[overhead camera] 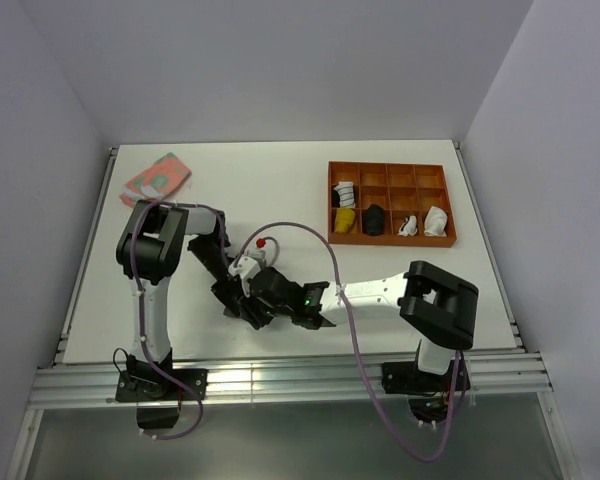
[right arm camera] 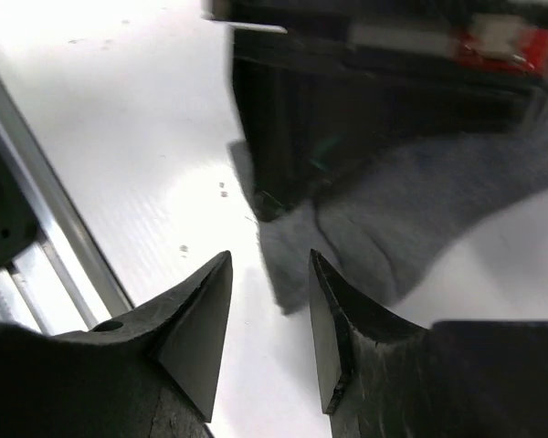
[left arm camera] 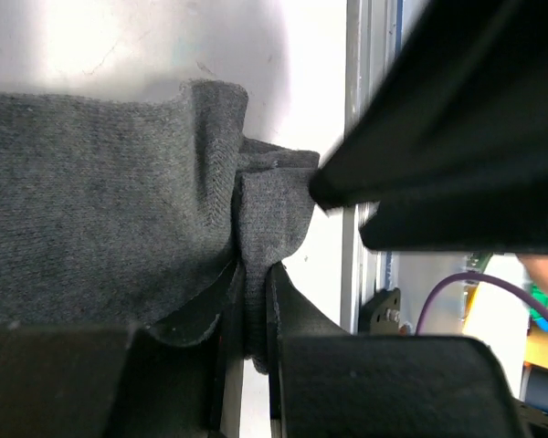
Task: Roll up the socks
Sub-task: Roll the sock at the center of the board.
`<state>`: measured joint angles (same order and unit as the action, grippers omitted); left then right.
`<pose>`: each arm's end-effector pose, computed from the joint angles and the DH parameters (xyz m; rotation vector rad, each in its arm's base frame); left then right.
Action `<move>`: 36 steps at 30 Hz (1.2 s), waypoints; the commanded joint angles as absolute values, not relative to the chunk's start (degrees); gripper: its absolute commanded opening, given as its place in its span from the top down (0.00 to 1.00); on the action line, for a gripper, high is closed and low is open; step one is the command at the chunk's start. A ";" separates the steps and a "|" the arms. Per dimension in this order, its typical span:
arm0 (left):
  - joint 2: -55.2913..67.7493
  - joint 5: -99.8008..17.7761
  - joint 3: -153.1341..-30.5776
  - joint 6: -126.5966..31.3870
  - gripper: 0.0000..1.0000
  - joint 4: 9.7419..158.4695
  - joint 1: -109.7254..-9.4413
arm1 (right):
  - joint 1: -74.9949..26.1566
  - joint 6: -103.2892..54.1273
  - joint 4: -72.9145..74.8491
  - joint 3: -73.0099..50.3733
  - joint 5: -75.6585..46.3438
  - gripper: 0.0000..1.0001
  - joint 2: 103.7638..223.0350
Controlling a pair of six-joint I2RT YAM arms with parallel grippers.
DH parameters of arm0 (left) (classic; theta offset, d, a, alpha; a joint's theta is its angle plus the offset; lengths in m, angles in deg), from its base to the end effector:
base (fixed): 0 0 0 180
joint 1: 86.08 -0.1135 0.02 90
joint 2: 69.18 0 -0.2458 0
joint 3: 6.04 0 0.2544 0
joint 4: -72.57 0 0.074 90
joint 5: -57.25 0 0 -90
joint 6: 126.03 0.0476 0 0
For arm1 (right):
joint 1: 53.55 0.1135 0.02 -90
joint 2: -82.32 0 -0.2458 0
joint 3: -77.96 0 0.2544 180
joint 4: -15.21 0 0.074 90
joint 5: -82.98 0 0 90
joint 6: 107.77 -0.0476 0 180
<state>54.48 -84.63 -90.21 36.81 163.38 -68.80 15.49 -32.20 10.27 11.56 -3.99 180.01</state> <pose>0.2617 -0.1206 0.0775 -1.4667 -2.0993 1.5161 0.1341 0.3431 0.1531 -1.0304 2.0634 0.7328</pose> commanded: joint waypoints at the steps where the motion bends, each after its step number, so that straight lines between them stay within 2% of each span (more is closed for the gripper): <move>1: 55.62 -86.45 -91.76 36.31 0.98 164.70 -68.50 | 16.68 -29.20 13.61 7.37 -4.47 0.53 181.89; 9: 56.24 -86.72 -92.20 35.96 0.98 164.70 -68.50 | 18.26 -27.26 10.18 4.46 -0.78 0.53 185.59; 15: 56.33 -86.28 -92.11 35.69 0.98 164.70 -68.50 | 18.52 -27.17 10.53 8.06 3.79 0.50 183.48; 24: 56.42 -86.80 -92.55 35.17 0.98 164.61 -68.50 | 19.05 -26.38 7.89 7.19 3.27 0.52 185.85; 32: 56.68 -86.80 -92.90 34.55 0.98 164.61 -68.50 | 19.14 -27.17 8.51 8.24 3.70 0.59 186.82; 35: 56.77 -86.80 -92.99 34.29 0.98 164.52 -68.50 | 19.23 -27.96 8.51 8.15 4.85 0.69 187.26; 36: 56.77 -86.80 -93.07 34.11 0.98 164.61 -68.50 | 19.14 -28.40 8.25 8.07 5.20 0.79 187.61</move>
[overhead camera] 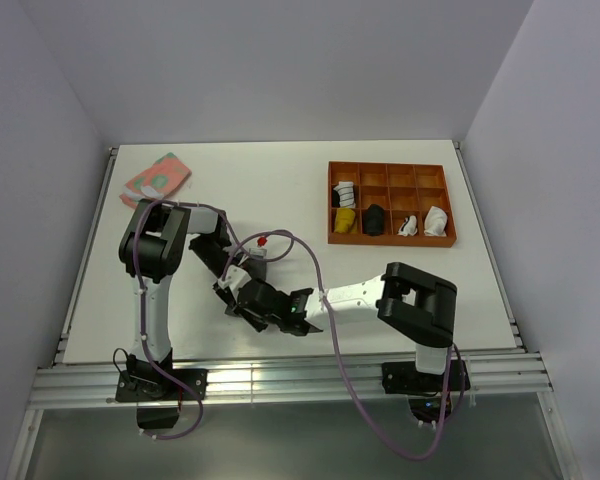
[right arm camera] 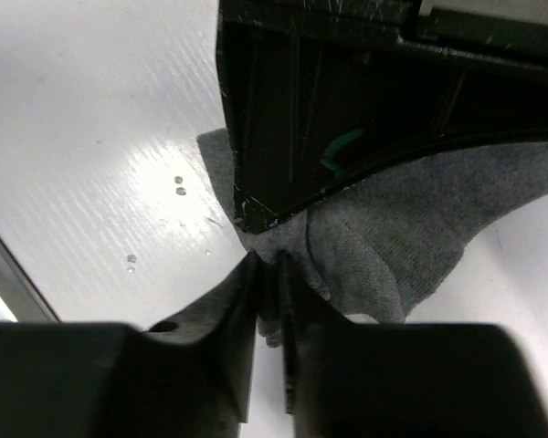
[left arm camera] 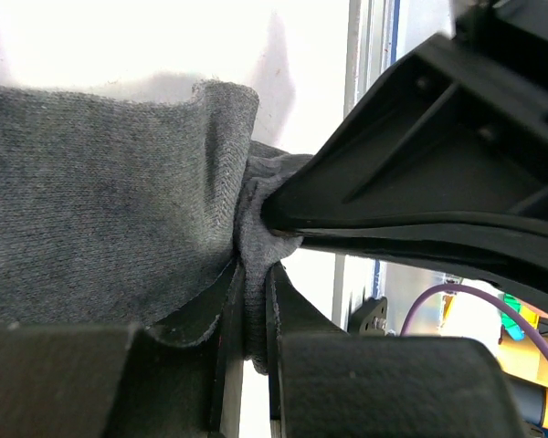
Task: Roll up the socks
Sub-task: Roll the sock at the center of the board.
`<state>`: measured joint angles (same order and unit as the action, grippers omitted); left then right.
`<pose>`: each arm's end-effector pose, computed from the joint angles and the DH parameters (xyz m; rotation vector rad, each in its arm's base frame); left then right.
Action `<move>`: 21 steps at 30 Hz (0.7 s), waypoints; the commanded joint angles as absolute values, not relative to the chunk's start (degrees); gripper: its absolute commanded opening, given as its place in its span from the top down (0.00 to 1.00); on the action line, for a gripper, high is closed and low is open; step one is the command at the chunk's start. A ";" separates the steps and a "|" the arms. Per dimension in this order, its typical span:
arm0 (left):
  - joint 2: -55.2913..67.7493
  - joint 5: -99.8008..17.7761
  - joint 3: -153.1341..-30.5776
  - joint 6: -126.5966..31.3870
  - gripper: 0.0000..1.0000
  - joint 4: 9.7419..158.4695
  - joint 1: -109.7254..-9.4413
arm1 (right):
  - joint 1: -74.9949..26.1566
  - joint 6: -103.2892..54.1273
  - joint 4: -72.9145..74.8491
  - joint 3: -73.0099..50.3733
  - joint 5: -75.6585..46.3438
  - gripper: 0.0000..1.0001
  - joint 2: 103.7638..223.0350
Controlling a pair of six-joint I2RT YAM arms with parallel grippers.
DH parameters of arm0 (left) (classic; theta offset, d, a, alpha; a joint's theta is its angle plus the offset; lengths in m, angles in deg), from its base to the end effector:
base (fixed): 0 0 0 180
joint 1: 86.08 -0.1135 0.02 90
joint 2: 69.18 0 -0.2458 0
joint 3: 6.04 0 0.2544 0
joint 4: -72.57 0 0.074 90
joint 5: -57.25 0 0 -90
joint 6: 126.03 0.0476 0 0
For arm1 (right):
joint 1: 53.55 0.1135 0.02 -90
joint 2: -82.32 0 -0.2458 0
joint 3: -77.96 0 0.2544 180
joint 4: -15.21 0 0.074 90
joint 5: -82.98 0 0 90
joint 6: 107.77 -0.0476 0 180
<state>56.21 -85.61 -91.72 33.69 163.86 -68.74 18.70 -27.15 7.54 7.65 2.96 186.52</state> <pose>0.2661 -0.1228 0.0738 -1.3757 -2.1182 1.5174 0.1243 0.3612 0.1297 -1.1423 2.0452 0.5336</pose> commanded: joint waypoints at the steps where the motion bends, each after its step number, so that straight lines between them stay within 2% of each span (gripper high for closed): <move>1: 56.77 -86.80 -93.08 33.94 0.97 164.69 -68.50 | 19.14 -28.66 8.24 8.15 5.46 0.83 187.79; 6: 55.72 -87.85 -92.99 34.02 0.90 164.70 -68.59 | 19.05 -30.85 8.33 9.73 5.03 0.96 188.05; 11: 52.56 -91.45 -94.91 32.71 0.77 163.47 -70.79 | 17.91 -33.05 6.75 10.96 0.91 0.99 186.12; 15: 49.57 -93.57 -96.41 30.60 0.72 161.62 -73.33 | 15.80 -34.81 3.25 10.79 -3.76 1.00 184.80; 21: 44.74 -94.98 -96.07 25.51 0.73 156.02 -76.32 | 12.47 -37.45 -1.16 8.68 -10.17 1.00 184.89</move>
<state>48.93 -91.80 -95.58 28.77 160.05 -75.34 14.22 -34.96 6.27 9.12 -5.34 185.82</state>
